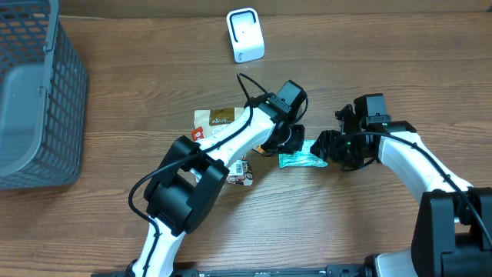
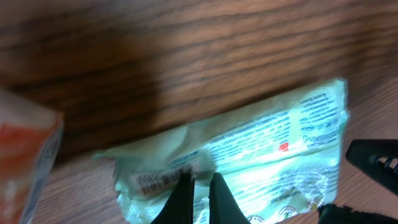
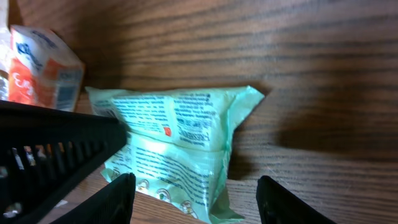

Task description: Scan the item barcode

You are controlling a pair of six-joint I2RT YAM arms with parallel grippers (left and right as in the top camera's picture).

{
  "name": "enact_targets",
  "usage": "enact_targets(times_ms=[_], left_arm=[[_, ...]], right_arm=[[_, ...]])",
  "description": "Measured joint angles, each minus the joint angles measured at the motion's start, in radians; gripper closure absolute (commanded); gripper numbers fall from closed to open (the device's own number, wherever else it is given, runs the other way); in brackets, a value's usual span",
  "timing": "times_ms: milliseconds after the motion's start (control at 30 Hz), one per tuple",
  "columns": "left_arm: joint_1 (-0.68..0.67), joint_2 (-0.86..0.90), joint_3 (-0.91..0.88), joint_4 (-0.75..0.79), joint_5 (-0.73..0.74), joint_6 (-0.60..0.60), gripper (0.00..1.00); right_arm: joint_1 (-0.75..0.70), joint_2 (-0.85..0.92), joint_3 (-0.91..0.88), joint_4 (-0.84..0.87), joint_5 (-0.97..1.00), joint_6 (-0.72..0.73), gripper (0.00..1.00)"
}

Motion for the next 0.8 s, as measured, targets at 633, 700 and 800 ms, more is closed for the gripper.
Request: enact_targets(times_ms=[633, 700, 800], left_arm=[[0.01, 0.097, 0.187, -0.224, -0.102, 0.0, 0.96], [0.011, 0.11, 0.187, -0.22, -0.086, 0.0, 0.96], [0.012, 0.114, 0.187, -0.22, -0.08, 0.0, 0.96]], right_arm=[[0.0, 0.0, -0.004, 0.025, 0.0, -0.003, 0.34], [0.0, 0.0, -0.004, 0.026, 0.0, -0.003, 0.33], [0.0, 0.0, -0.004, 0.026, 0.0, 0.005, 0.34]])
